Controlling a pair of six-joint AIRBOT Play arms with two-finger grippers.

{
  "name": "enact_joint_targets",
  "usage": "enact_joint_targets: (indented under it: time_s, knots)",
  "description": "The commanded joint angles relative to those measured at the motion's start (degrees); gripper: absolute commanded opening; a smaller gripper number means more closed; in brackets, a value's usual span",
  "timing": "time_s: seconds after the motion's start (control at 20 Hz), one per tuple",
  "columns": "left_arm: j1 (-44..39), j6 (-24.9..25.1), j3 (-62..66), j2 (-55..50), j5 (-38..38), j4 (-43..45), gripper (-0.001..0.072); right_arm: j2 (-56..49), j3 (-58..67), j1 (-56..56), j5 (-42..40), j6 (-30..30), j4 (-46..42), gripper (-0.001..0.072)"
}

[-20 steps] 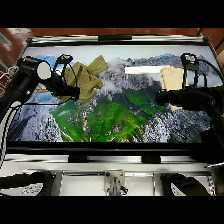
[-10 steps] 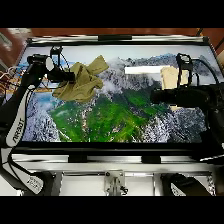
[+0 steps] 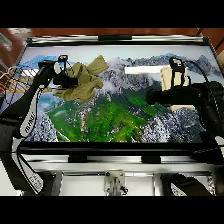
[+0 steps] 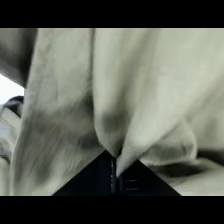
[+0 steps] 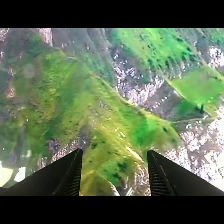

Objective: Fold the shirts.

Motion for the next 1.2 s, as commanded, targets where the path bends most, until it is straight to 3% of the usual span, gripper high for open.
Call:
enact_joint_targets:
  time_s: [0.0,0.25,0.4,0.65,0.8,0.85,0.95,1.0,1.15]
  knots:
    - [-1.0,5.9,9.7,2.3,-9.0,-0.3,0.0032,0.0,1.5,0.0,-0.5,-1.0,-2.4,0.0519]
    - [-9.8,5.9,1.6,25.6,-7.0,-1.0,0.0032,3.4,14.8,0.0,-6.2,-1.9,-13.7,0.0519]
    - [-18.9,5.2,-3.0,34.1,-7.0,-4.7,0.0032,6.6,23.4,0.0,-7.7,0.9,-19.7,0.0519]
    - [-35.4,-0.5,-9.3,33.0,-4.6,-6.8,0.0032,12.4,29.7,0.0,-7.8,4.6,-24.0,0.0519]
    - [-41.6,-4.3,-16.2,29.7,-2.2,-6.8,0.0035,13.9,29.7,0.0,-13.5,4.7,-24.1,0.0519]
    - [-42.5,-4.3,-17.9,28.6,-1.9,-6.8,0.0079,13.7,29.7,0.0,-17.0,4.2,-24.0,0.0519]
    - [-42.1,-4.3,-18.7,27.2,-2.3,-6.1,0.0469,13.0,29.6,0.0,-22.8,2.6,-23.8,0.0520]
    - [-40.6,-4.3,-18.5,27.6,-2.5,-5.2,0.0555,12.6,29.5,0.0,-24.7,1.9,-23.8,0.0520]
    - [-32.5,-1.6,-15.3,30.1,-6.9,-0.5,0.0554,10.2,29.5,0.0,-28.6,0.0,-22.3,0.0533]
